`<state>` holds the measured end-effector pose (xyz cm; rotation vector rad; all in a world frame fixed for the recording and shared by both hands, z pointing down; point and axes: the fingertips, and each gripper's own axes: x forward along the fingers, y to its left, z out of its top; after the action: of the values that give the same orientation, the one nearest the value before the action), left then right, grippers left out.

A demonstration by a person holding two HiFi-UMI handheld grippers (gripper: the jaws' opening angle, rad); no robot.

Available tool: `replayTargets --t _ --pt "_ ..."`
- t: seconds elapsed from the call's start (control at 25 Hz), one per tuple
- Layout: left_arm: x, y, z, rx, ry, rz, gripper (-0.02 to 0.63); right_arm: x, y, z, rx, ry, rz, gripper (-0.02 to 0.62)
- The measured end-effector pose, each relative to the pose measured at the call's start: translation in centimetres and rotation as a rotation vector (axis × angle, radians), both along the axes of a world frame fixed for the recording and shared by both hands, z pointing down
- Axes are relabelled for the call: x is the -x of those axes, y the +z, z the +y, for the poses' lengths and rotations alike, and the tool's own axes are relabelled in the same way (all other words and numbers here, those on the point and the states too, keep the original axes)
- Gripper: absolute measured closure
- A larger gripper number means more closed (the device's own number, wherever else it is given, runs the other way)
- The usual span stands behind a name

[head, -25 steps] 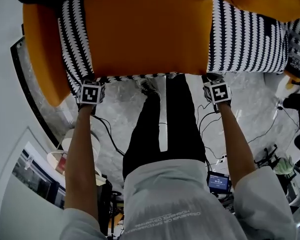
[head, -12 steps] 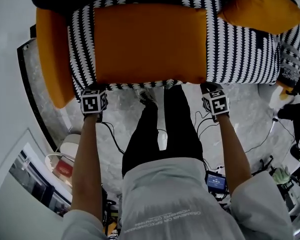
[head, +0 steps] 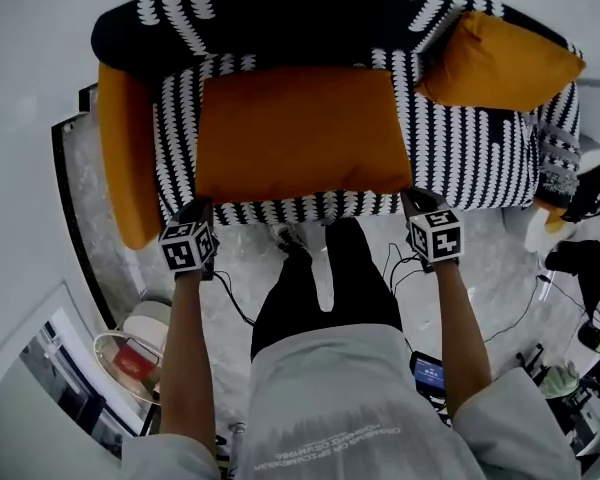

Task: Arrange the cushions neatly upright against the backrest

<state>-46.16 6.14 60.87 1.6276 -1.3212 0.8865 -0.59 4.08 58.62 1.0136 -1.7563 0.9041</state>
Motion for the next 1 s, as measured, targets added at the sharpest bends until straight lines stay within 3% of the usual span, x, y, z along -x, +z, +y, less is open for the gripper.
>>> replayTargets --t 0.36,0.6,0.88,1.0 --pt "-0.3 -7.4 -9.8 -0.193 -0.047 0.038 0.568 0.6 -5.0 -10.5 -0.1 -0.003 -0.057 0.568" --pt "-0.6 -10.3 -16.6 -0.276 -0.096 0.049 0.572 0.9 -6.5 -17.7 -0.162 -0.027 -0.076 0.568" --pt "-0.9 -10.8 -24.8 -0.324 -0.086 -0.048 0.568 1.3 -6.6 -25.7 -0.23 -0.011 -0.103 0.566" --pt "-1.1 -10.8 -28.0 -0.348 -0.111 -0.054 0.566 1.2 -6.2 -28.6 -0.255 0.003 -0.09 0.566"
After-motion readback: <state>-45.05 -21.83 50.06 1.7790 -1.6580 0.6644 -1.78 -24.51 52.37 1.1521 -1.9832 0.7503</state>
